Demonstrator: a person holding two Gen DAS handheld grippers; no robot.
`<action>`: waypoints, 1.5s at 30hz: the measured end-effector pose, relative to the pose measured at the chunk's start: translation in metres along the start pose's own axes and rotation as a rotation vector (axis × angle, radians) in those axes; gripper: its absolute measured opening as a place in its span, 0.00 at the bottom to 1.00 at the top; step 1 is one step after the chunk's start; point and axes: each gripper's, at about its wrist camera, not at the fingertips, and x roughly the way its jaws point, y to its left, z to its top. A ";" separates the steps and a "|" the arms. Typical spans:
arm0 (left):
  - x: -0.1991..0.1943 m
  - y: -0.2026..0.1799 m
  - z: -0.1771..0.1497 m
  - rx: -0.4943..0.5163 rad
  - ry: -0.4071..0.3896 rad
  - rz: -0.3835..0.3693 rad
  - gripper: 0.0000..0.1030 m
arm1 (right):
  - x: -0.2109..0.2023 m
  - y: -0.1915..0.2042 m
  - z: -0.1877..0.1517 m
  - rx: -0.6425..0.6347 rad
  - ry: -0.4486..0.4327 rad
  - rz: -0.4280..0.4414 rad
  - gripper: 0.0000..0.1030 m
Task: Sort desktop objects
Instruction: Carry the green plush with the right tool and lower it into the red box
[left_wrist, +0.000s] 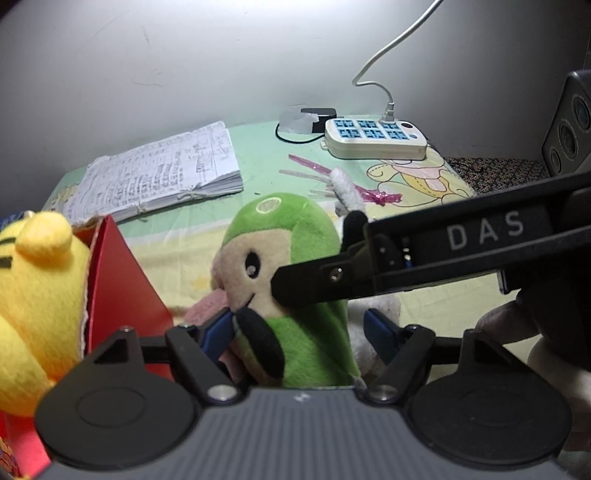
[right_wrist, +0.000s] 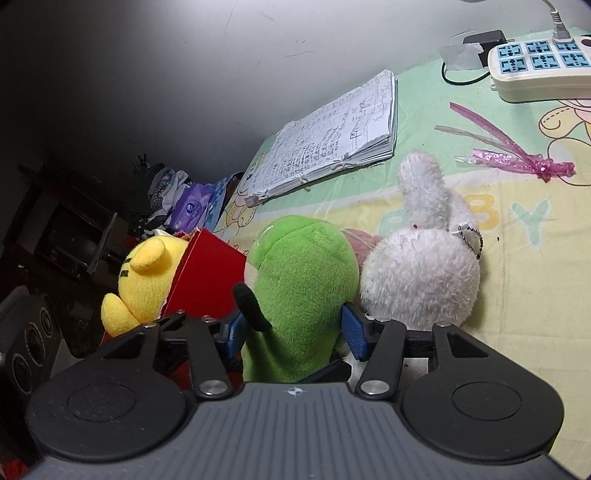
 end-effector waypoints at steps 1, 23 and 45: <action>-0.004 -0.002 -0.001 -0.001 -0.002 -0.011 0.74 | -0.005 -0.001 -0.003 0.018 -0.011 0.005 0.54; -0.136 0.029 -0.029 0.068 -0.185 -0.249 0.73 | -0.100 0.065 -0.090 0.150 -0.251 0.015 0.54; -0.182 0.235 -0.061 -0.058 -0.259 -0.151 0.73 | 0.043 0.233 -0.076 -0.122 -0.249 0.045 0.54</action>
